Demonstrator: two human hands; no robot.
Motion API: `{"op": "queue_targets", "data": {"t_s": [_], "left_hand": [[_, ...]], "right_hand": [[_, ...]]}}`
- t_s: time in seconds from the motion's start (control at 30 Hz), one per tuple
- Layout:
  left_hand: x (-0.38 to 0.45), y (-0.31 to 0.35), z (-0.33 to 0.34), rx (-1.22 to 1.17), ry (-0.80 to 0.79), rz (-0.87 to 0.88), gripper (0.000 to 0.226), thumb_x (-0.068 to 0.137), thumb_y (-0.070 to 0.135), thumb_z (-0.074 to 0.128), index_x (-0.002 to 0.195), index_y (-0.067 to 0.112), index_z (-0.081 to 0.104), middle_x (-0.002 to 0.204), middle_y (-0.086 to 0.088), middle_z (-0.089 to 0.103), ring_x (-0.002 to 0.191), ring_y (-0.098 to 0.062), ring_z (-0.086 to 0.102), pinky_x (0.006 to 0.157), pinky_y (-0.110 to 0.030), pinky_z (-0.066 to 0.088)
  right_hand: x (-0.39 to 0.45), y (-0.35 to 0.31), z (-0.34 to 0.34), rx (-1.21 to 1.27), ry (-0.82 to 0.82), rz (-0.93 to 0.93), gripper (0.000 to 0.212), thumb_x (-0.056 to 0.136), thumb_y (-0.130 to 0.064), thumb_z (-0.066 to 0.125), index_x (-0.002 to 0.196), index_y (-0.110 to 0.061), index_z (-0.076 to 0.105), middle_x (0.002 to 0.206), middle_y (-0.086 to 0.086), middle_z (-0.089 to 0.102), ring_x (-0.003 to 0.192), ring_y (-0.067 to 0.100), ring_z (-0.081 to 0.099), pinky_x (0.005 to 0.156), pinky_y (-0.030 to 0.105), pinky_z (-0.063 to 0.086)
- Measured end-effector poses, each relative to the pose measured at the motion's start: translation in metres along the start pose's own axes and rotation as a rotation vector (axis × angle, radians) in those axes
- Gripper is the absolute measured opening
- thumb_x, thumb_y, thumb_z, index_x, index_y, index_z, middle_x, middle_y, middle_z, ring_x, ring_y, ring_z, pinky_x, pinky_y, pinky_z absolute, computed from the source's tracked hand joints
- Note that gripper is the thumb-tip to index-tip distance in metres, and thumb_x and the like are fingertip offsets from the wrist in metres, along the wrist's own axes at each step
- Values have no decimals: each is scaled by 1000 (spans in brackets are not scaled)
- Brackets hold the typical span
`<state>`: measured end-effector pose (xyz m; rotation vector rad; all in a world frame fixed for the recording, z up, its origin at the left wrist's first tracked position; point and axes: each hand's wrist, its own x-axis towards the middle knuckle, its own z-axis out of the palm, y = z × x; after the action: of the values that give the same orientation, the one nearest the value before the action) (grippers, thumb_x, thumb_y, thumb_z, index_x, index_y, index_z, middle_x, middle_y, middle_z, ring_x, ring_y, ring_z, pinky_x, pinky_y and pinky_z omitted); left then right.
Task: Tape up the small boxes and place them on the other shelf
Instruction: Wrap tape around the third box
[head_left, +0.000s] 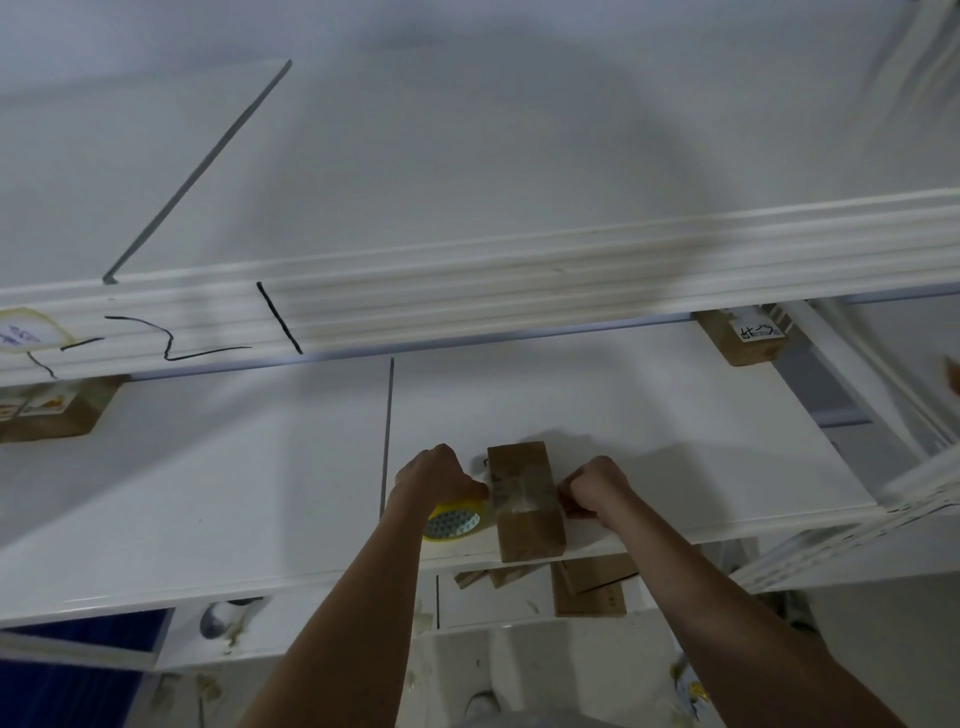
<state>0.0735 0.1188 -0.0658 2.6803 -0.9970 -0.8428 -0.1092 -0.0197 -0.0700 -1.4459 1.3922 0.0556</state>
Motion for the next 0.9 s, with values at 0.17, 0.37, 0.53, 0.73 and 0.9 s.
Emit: {"op": "queue_targets", "data": {"t_s": [0.17, 0.37, 0.53, 0.73, 0.9], "left_hand": [[-2, 1, 1, 3, 3, -1, 55, 68, 64, 78, 94, 17, 65, 85, -2, 68, 76, -19, 68, 70, -31, 57], [-5, 1, 2, -1, 8, -1, 55, 71, 63, 77, 97, 16, 66, 87, -1, 69, 76, -19, 68, 71, -30, 58], [-6, 1, 4, 12, 11, 1, 58, 71, 64, 75, 100, 15, 65, 87, 0, 68, 79, -19, 68, 73, -31, 57], [-10, 8, 5, 42, 20, 5, 55, 75, 61, 74, 105, 16, 63, 85, 2, 63, 76, -16, 63, 65, -26, 47], [-8, 7, 2, 37, 11, -1, 56, 72, 62, 76, 101, 16, 62, 87, 1, 65, 78, -18, 65, 64, -27, 49]], "right_hand": [[-7, -3, 3, -22, 16, -16, 17, 88, -9, 74, 89, 6, 67, 89, 23, 71, 76, 34, 73, 65, 46, 64], [-12, 2, 4, -219, 148, -102, 21, 84, -10, 79, 80, -5, 58, 82, 14, 64, 73, 28, 67, 60, 39, 61], [-26, -10, 22, -375, 338, -285, 14, 94, -6, 61, 82, -5, 65, 69, 2, 58, 61, 15, 55, 58, 25, 45], [-47, -30, 23, -597, 334, -365, 9, 97, -4, 56, 104, -5, 62, 103, 10, 68, 93, 23, 66, 69, 25, 44], [-50, -34, 21, -624, 237, -321, 14, 99, -7, 53, 109, -2, 62, 109, 13, 68, 88, 23, 62, 71, 25, 45]]}}
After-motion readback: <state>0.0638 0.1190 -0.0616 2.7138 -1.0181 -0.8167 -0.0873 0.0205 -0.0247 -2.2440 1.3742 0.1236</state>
